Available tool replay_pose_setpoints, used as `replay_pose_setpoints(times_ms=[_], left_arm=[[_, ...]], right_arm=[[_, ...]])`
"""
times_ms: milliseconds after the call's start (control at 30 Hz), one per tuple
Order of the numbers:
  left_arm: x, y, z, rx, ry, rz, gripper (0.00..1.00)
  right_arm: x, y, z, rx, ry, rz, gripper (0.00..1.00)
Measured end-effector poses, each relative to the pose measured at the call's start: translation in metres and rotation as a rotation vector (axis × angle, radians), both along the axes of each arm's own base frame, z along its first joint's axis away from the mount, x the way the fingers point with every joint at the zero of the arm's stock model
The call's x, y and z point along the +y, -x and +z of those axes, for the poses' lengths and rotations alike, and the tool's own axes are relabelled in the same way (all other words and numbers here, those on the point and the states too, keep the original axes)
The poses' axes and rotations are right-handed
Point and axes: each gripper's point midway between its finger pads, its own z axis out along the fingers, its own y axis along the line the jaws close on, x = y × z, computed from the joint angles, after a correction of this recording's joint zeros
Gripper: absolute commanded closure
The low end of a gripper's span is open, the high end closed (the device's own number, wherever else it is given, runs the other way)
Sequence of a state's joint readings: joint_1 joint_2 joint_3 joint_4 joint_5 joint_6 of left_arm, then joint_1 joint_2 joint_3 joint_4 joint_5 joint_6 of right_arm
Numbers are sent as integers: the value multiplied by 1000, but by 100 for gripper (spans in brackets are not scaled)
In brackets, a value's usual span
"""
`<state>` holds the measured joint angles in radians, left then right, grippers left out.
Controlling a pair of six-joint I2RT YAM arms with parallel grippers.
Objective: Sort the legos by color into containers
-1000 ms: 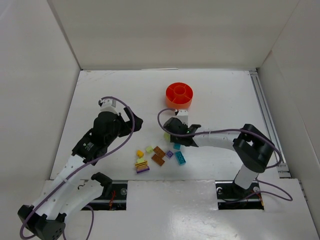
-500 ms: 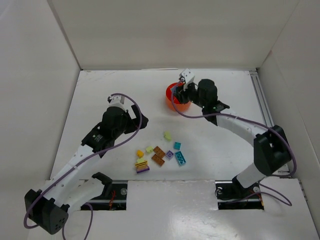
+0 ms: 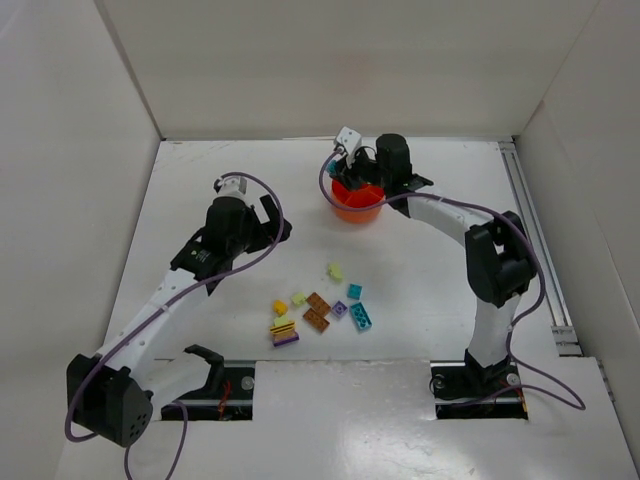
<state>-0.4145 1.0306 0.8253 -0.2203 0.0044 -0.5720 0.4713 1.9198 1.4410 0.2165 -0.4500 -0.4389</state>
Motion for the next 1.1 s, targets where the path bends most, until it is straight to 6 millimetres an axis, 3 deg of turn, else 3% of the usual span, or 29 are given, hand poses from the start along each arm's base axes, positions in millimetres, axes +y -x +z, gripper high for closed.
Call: replay_pose_setpoints(times_ms=[333, 500, 667, 900, 1100], left_arm=[[6, -11, -24, 73, -12, 1, 0], [6, -12, -22, 72, -3, -4, 0], [5, -15, -20, 63, 6, -8, 0], [3, -16, -20, 60, 4, -16, 0], [3, -16, -20, 59, 4, -21, 0]], right_arm=[[-26, -12, -40, 68, 139, -97, 72], [-32, -14, -37, 55, 231, -138, 72], [-28, -15, -36, 38, 293, -154, 70], [-21, -2, -53, 65, 375, -103, 68], [-16, 3, -61, 82, 406, -81, 61]])
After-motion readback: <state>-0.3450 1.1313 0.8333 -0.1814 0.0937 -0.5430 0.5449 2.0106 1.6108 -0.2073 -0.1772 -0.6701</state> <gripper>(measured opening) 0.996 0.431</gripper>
